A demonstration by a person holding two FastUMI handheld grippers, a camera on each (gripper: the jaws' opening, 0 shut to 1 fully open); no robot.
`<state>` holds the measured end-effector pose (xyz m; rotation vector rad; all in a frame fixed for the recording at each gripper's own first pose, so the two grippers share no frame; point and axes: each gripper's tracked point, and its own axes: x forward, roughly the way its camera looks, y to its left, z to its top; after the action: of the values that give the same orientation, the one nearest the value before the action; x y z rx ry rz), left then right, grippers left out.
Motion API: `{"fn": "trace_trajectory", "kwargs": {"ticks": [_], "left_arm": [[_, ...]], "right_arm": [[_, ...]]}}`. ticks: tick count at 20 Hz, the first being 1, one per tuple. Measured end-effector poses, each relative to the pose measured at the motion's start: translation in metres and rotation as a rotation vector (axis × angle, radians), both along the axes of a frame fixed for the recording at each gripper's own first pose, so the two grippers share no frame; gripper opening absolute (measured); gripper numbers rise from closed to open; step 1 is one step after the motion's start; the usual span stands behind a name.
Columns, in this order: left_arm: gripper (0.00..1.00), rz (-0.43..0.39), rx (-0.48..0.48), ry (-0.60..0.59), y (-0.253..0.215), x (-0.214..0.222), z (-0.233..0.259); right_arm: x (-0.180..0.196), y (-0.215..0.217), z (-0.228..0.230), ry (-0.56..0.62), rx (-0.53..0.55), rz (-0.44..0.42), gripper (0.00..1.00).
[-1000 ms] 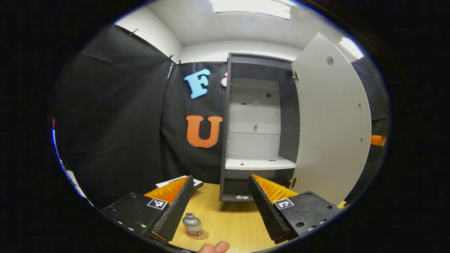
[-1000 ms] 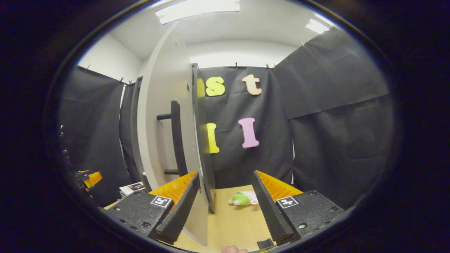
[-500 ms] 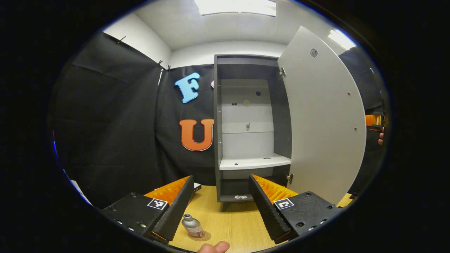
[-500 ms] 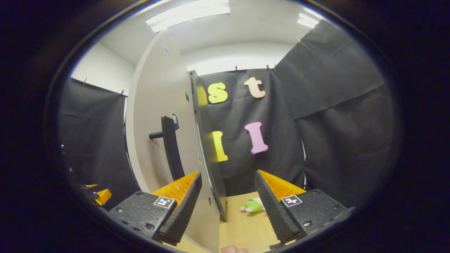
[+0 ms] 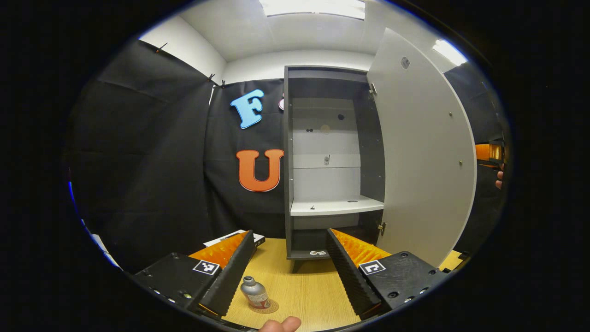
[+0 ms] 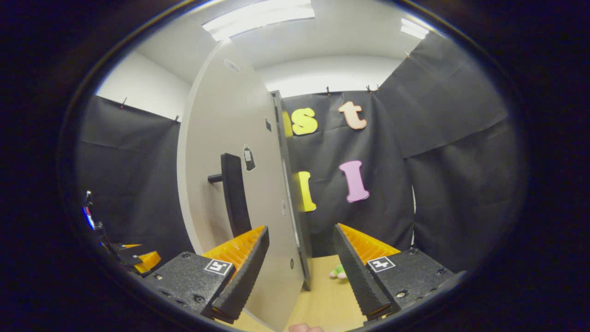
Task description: Open the cabinet door with the right hand, grasp the bottle in the cabinet with the left hand and place it on the coaster, then close the cabinet door with the right hand.
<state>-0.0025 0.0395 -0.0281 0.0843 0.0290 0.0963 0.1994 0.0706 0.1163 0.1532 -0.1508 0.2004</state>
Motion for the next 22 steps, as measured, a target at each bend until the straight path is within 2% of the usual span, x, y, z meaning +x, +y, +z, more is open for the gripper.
{"fn": "trace_trajectory", "kwargs": {"ticks": [7,12,18,22], "left_arm": [[0.94,0.022,0.005,0.015,0.021,-0.002,-0.007],[0.94,0.03,0.006,0.008,0.033,0.001,-0.004],[0.94,0.053,-0.002,0.013,0.05,0.008,-0.007],[0.94,0.077,-0.006,0.024,0.063,0.011,-0.013]], "right_arm": [[0.012,0.081,0.001,-0.006,-0.046,0.139,0.92],[0.028,0.132,0.0,-0.001,-0.014,0.231,0.92],[0.065,0.199,0.009,-0.008,-0.018,0.329,0.92],[0.1,0.225,0.018,-0.021,-0.014,0.338,0.92]]}}
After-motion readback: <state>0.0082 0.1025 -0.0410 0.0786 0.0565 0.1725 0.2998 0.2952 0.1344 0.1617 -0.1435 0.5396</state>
